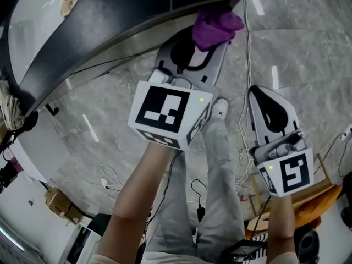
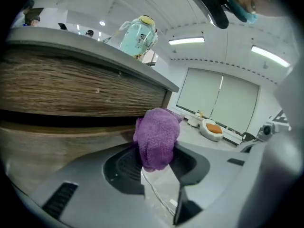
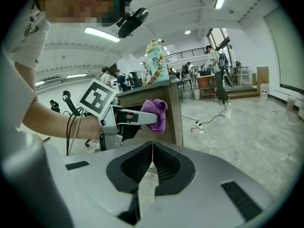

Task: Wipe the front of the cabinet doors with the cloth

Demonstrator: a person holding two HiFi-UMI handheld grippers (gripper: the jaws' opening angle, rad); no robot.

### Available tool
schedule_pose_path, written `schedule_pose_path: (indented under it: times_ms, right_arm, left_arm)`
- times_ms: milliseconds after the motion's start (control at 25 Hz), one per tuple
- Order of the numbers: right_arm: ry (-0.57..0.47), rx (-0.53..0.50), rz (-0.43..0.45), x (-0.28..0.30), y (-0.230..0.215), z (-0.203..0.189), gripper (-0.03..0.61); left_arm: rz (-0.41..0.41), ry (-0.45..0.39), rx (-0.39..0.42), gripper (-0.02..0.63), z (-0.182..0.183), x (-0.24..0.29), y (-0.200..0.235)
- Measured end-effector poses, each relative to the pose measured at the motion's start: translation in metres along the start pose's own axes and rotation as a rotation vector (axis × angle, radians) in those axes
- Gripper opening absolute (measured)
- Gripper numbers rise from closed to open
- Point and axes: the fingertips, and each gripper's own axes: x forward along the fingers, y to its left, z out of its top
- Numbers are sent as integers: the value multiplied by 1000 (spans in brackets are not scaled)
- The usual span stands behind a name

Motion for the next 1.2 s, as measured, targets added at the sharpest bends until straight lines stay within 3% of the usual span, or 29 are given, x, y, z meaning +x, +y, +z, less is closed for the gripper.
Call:
schedule_pose_path:
  times_ms: [160,680,1200]
  right_arm:
    - [15,-21,12,10,14,-3,28]
    - [41,-86,96,50,94,4,28]
    - [43,-98,107,96,170,18,28]
  left_arm:
    - [17,5,18,143,-3,-15,21]
    - [130,16,-37,143,-25,-96,106]
    - [247,51,-68,141,-48,-186,200]
